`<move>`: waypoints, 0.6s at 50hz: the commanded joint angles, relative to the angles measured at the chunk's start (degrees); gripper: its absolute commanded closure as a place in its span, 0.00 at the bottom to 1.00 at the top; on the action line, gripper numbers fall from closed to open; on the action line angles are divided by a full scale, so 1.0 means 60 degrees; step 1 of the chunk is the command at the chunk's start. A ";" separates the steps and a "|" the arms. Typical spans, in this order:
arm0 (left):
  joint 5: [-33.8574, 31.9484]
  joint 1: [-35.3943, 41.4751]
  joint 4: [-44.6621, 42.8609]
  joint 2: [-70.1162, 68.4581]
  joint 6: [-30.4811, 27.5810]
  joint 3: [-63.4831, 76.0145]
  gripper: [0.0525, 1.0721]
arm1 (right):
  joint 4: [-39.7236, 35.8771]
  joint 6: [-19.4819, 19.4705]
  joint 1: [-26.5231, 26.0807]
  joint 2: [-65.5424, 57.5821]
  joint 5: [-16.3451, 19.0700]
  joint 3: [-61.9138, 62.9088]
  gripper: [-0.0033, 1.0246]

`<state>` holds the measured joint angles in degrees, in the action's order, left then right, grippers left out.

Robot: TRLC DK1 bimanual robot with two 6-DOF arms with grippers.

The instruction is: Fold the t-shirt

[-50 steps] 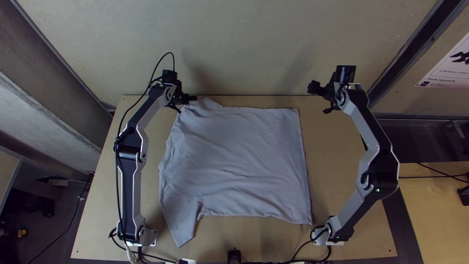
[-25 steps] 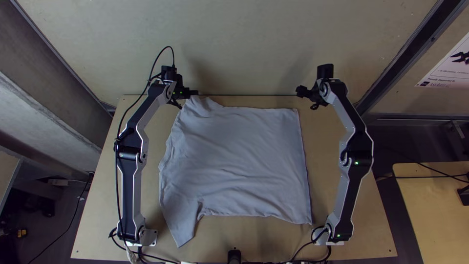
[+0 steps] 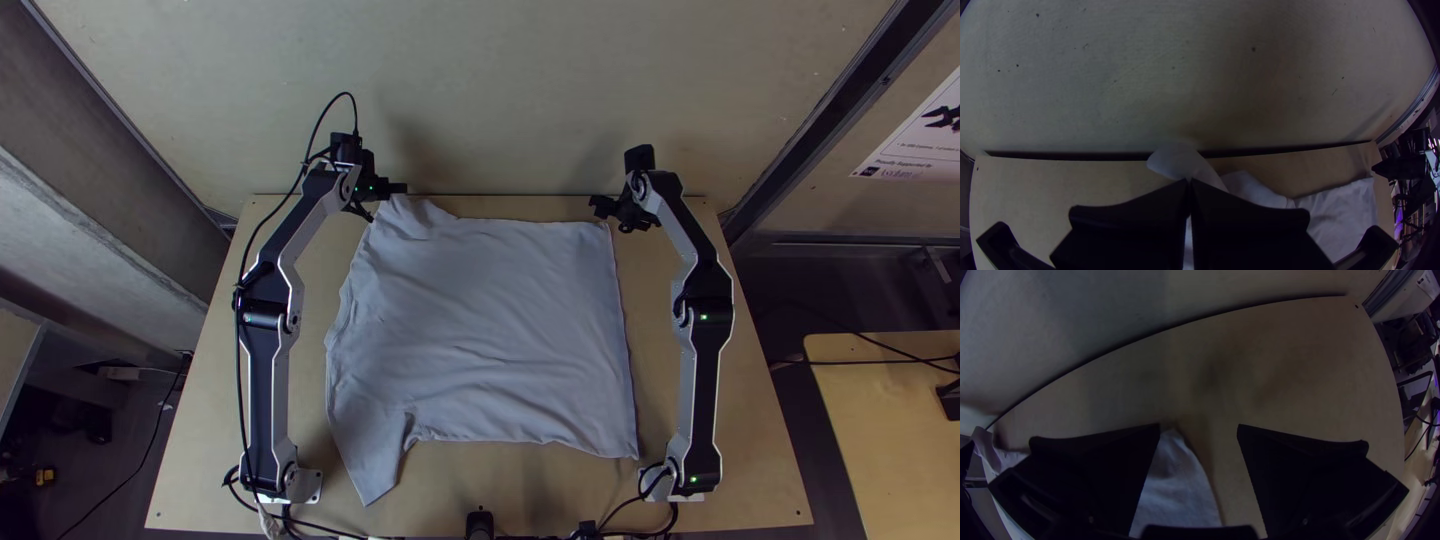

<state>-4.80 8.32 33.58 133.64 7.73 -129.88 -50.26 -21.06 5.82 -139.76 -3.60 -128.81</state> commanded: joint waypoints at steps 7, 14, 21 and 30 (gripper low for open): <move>-0.0079 -0.0068 0.0174 -0.0638 0.0045 -0.0223 0.97 | -0.0398 -0.0240 0.0450 -0.0554 0.0028 -0.0284 0.33; -0.0079 -0.0068 0.0262 -0.0712 0.0045 -0.0208 0.98 | -0.0398 -0.0211 0.0406 -0.0788 0.0028 -0.0474 0.80; -0.0079 -0.0053 0.0321 -0.0814 0.0045 -0.0193 0.97 | -0.0354 -0.0064 0.0333 -0.0788 0.0013 -0.0562 0.97; -0.0079 0.0020 0.0350 -0.0990 0.0045 -0.0193 0.97 | -0.0061 -0.0035 0.0113 -0.0378 0.0013 -0.0562 0.97</move>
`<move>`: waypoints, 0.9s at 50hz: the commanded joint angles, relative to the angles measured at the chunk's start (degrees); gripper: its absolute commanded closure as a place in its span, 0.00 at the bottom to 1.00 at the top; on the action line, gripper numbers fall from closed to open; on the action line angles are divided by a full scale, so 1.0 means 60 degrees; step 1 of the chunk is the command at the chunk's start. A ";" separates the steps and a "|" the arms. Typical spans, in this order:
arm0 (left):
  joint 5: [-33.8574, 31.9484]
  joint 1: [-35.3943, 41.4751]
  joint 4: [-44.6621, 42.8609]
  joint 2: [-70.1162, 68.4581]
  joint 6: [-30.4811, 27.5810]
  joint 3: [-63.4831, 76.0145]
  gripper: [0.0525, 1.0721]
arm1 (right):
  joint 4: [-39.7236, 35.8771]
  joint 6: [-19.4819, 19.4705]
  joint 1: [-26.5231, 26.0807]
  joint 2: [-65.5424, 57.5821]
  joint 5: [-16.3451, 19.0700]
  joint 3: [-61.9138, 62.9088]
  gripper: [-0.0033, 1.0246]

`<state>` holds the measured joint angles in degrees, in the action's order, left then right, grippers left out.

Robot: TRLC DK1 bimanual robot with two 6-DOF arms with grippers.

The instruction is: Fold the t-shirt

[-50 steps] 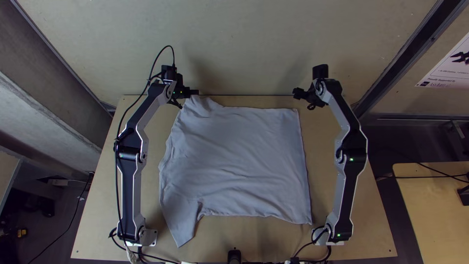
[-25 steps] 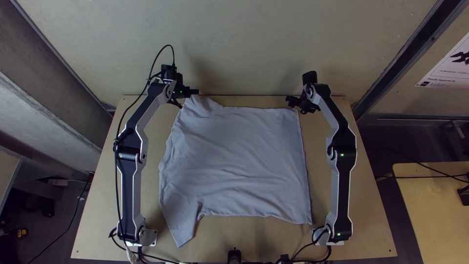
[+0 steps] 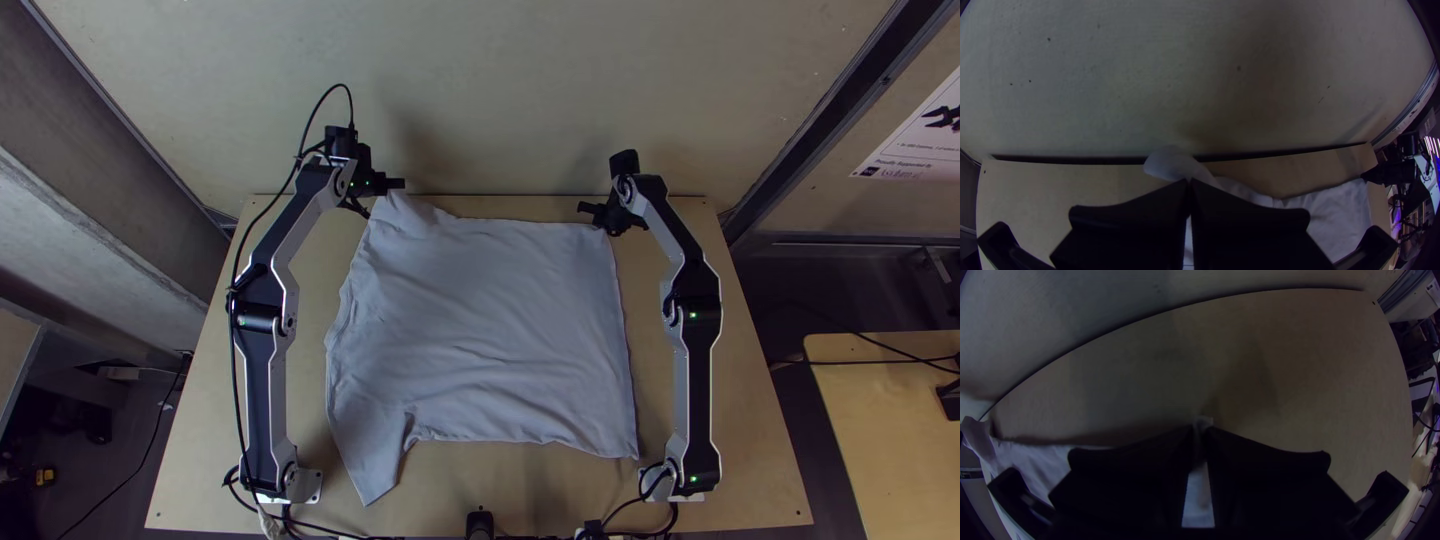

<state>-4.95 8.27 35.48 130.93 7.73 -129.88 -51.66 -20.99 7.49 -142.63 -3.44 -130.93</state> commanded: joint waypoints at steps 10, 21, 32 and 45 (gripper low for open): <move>-0.0039 0.0174 -0.0670 -0.0670 -0.0145 -0.0179 0.97 | 0.1051 0.0013 -0.0427 0.0583 -0.0012 -0.0253 0.97; -0.0039 0.0203 -0.0992 -0.0714 -0.0277 -0.0018 0.97 | 0.1344 0.0188 -0.0574 0.0832 -0.0027 -0.0253 0.97; -0.0479 0.0189 -0.0260 -0.1271 -0.0555 0.0378 0.97 | 0.1183 0.0437 -0.0574 0.1110 -0.0027 0.0113 0.97; -0.0713 0.0027 -0.0099 -0.2296 -0.0819 0.1696 0.97 | 0.0656 0.0672 -0.0515 0.1213 -0.0027 0.0289 0.97</move>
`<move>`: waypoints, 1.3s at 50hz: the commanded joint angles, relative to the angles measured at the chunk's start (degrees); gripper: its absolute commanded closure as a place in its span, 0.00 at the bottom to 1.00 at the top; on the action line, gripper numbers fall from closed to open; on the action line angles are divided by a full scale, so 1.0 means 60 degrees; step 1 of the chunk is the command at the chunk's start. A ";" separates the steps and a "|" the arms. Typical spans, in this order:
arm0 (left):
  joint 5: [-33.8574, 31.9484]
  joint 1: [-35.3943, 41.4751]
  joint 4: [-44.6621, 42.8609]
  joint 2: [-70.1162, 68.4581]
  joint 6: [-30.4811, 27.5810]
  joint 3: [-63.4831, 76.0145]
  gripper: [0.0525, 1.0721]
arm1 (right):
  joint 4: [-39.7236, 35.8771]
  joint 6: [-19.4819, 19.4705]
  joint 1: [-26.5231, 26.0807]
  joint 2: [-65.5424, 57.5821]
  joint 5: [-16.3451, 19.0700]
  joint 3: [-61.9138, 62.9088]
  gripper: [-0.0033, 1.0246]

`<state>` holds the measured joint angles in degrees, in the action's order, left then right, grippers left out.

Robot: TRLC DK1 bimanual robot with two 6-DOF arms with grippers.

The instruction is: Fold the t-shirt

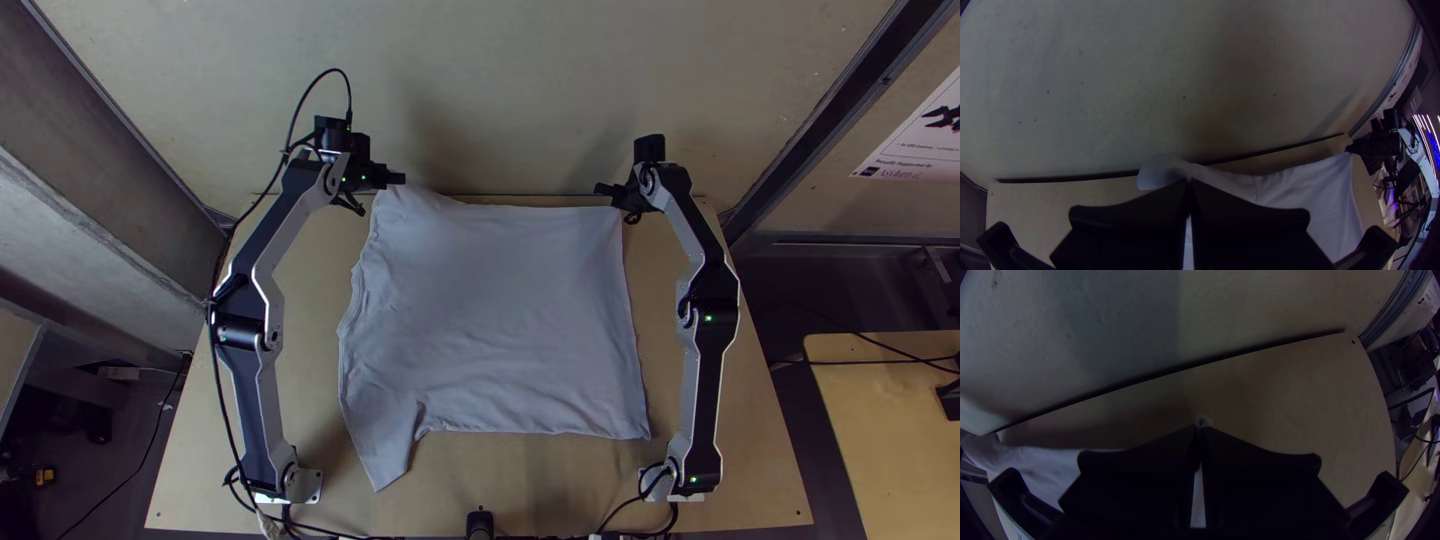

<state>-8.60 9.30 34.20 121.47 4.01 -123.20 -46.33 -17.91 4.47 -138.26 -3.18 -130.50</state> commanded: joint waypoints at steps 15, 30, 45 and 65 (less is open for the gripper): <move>-0.0105 -0.0202 0.0014 -0.1978 -0.0390 0.2325 0.97 | -0.0555 0.0349 0.0031 0.1085 -0.0115 0.0905 0.97; -0.0105 -0.0246 -0.0235 -0.3326 -0.0449 0.4053 0.97 | -0.0555 0.0436 0.0090 0.2066 -0.0144 0.2472 0.97; -0.0163 -0.0202 -0.0602 -0.4791 -0.0478 0.6221 0.97 | -0.0424 0.0422 0.0295 0.2828 -0.0276 0.3864 0.97; -0.0163 -0.0188 -0.1129 -0.5860 -0.0390 0.8536 0.97 | 0.0206 0.0422 0.0515 0.3956 -0.0598 0.5900 0.97</move>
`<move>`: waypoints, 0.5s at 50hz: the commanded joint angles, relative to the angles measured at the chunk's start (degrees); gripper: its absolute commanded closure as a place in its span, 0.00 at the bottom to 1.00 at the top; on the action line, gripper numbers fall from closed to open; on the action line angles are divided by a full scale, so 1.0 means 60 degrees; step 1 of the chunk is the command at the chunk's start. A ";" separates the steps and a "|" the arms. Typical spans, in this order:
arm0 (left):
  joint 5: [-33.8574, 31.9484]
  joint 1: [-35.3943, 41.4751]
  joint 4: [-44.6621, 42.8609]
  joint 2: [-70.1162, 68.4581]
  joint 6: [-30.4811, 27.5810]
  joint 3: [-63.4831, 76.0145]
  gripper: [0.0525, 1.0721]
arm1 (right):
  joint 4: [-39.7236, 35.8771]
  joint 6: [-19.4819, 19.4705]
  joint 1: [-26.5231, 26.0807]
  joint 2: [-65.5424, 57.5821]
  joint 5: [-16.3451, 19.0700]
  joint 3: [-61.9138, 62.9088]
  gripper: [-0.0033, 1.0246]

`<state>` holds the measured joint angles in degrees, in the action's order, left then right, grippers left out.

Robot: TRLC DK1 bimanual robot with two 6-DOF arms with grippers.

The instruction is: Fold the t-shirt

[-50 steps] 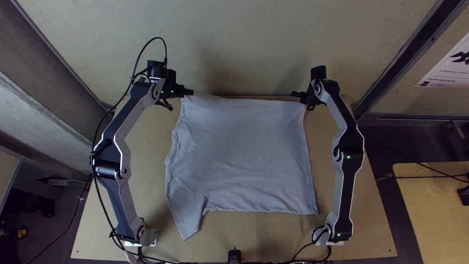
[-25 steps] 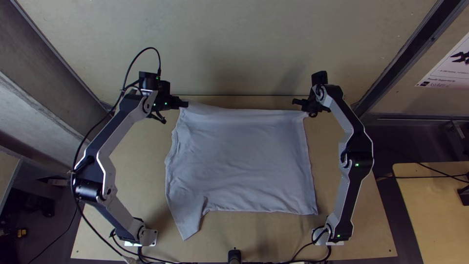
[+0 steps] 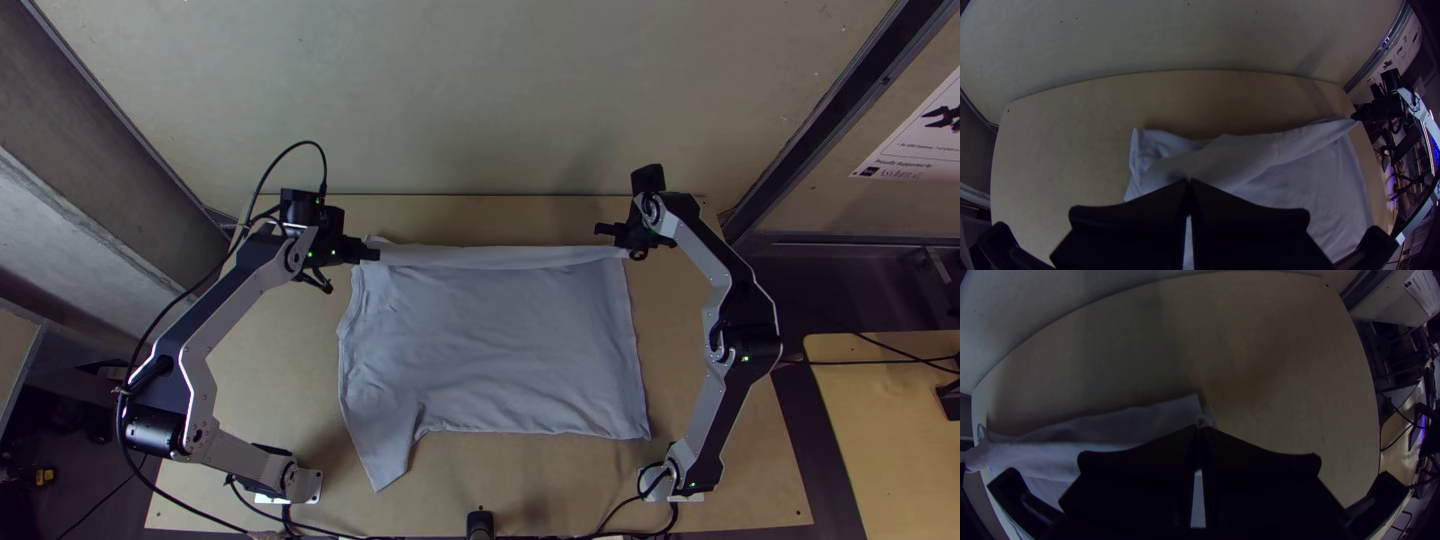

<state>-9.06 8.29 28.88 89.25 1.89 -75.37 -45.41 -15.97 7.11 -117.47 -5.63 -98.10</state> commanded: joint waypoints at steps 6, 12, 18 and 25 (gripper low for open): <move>-0.0101 -0.0020 -0.0390 -0.0710 -0.0007 0.1049 0.97 | 0.0112 0.0098 0.0221 0.0799 -0.0366 0.1102 0.97; -0.0101 -0.0035 -0.0434 -0.0901 -0.0007 0.1503 0.97 | 0.0288 0.0098 0.0338 0.1136 -0.0483 0.1732 0.97; -0.0101 -0.0020 -0.0478 -0.1062 -0.0037 0.2074 0.97 | 0.0698 0.0098 0.0426 0.1502 -0.0541 0.2508 0.97; -0.0101 0.0038 -0.0698 -0.1091 -0.0081 0.2792 0.97 | 0.1035 0.0098 0.0455 0.1619 -0.0556 0.3094 0.97</move>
<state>-9.06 8.32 25.47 83.99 1.89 -62.17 -40.38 -15.81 9.50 -109.43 -8.21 -82.43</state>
